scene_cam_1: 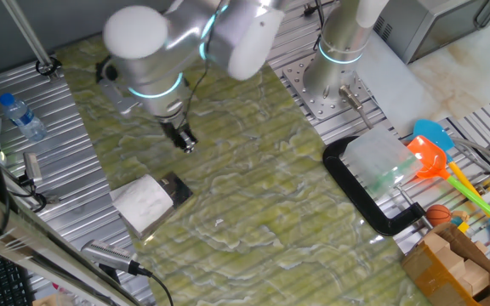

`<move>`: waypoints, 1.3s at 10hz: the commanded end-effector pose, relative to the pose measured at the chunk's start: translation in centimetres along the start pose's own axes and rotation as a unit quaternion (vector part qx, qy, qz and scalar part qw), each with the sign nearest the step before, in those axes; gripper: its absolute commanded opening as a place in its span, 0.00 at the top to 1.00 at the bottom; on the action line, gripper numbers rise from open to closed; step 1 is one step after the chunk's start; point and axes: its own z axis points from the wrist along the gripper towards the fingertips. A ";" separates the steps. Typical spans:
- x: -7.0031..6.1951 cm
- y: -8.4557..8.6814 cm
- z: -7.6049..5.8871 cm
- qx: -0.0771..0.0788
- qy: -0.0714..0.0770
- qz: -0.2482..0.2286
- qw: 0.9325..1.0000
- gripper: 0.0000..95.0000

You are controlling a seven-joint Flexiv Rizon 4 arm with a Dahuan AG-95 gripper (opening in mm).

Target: Put the toilet paper on its holder

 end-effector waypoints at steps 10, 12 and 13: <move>1.0 -0.1 0.3 -0.036 -0.037 0.119 0.992 1.00; 1.1 -0.1 0.3 -0.035 -0.046 0.114 0.992 1.00; 1.1 -0.1 0.3 -0.036 -0.049 0.113 0.992 1.00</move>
